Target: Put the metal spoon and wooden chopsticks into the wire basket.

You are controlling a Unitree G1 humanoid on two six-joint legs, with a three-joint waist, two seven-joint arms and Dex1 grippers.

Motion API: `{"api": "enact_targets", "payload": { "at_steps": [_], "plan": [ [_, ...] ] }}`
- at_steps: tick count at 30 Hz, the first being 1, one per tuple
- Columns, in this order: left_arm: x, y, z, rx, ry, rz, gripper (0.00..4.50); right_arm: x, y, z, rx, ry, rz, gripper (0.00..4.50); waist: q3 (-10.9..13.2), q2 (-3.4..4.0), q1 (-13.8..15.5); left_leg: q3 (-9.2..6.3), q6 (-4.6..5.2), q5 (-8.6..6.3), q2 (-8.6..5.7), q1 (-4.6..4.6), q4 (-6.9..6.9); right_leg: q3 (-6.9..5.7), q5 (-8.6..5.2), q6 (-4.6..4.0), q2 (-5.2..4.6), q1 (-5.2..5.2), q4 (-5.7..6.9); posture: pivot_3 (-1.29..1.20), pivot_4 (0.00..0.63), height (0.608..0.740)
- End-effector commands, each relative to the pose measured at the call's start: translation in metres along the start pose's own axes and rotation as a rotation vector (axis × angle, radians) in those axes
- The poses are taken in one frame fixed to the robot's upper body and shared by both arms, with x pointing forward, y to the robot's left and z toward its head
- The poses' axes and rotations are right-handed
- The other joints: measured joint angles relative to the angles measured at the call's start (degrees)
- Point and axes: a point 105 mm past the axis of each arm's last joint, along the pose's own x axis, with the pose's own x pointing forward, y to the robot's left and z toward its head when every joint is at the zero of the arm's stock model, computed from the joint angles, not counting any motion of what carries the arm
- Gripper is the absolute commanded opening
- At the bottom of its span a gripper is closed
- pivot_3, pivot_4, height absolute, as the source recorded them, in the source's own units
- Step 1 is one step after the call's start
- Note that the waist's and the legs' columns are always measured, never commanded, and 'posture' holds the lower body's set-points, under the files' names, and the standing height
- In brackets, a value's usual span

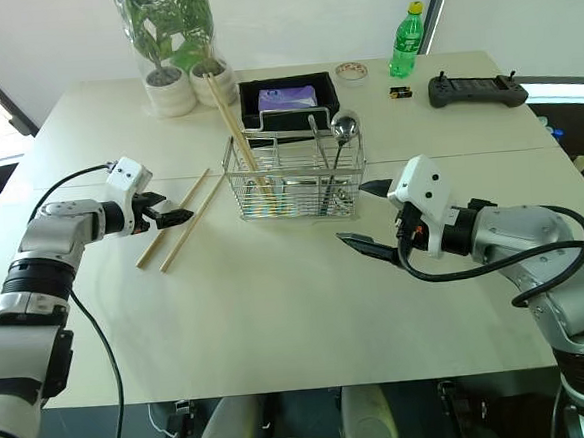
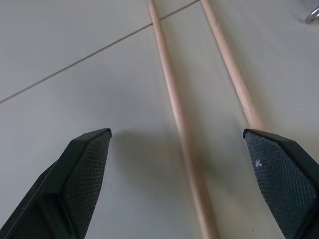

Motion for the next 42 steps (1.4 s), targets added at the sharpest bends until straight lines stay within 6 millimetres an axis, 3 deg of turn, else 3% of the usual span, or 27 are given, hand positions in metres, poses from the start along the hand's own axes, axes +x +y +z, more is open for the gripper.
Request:
{"api": "enact_targets", "payload": {
  "at_steps": [1,10,13,20,21,34,38,42],
  "plan": [
    [-0.001,0.004,0.011,0.023,-0.028,0.016,4.5,-0.005,-0.001,0.012,-0.045,-0.031,-0.026,4.44,-0.01,-0.01,-0.03,0.0,0.0,0.0,0.0,-0.02,0.01,0.0,0.0,0.01,0.0,0.0,0.0,0.0,0.15,0.716],
    [0.007,-0.002,0.005,0.021,-0.008,-0.002,4.5,-0.003,-0.005,0.015,-0.037,-0.058,-0.062,4.44,-0.02,0.0,-0.01,-0.03,0.0,0.0,-0.01,-0.01,0.16,-0.01,0.02,0.03,0.0,0.07,0.04,0.0,0.15,0.716],
    [0.009,-0.004,0.006,0.013,-0.014,-0.01,3.68,-0.003,-0.007,0.017,-0.035,-0.064,-0.077,4.5,-0.02,0.0,0.03,-0.04,0.0,0.0,-0.02,-0.02,0.26,-0.01,0.03,0.05,0.0,0.12,0.04,0.0,0.15,0.716],
    [0.01,-0.006,0.007,-0.002,-0.017,-0.019,0.22,-0.004,-0.008,0.018,-0.035,-0.071,-0.084,4.5,-0.03,-0.01,-0.02,-0.07,0.0,0.0,-0.02,-0.03,0.38,-0.01,0.06,0.09,0.0,0.17,0.05,0.0,0.15,0.716],
    [0.009,-0.005,0.007,-0.007,-0.019,-0.018,0.05,-0.004,-0.008,0.018,-0.035,-0.073,-0.084,4.5,-0.03,-0.01,-0.03,-0.07,0.0,0.0,-0.02,-0.03,0.38,-0.01,0.06,0.1,0.0,0.17,0.05,0.0,0.15,0.716],
    [0.008,-0.003,0.006,-0.018,0.001,-0.013,0.05,-0.003,-0.011,0.019,-0.032,-0.08,-0.085,4.5,-0.03,-0.01,-0.07,-0.08,0.01,0.0,-0.03,-0.05,0.44,-0.02,0.08,0.12,0.0,0.17,0.08,0.0,0.15,0.716],
    [0.002,0.005,0.014,-0.03,-0.028,0.021,0.05,-0.001,-0.012,0.02,-0.033,-0.083,-0.085,4.5,-0.03,-0.01,-0.08,-0.08,0.01,0.0,-0.03,-0.06,0.46,-0.03,0.09,0.13,0.01,0.17,0.09,0.0,0.15,0.716],
    [-0.009,0.02,0.037,-0.083,-0.169,0.1,0.05,0.0,-0.012,0.02,-0.034,-0.082,-0.084,4.5,-0.03,-0.02,-0.17,-0.1,0.01,0.0,-0.03,-0.08,0.49,-0.04,0.09,0.14,0.02,0.15,0.12,0.0,0.15,0.716]
  ]
}}
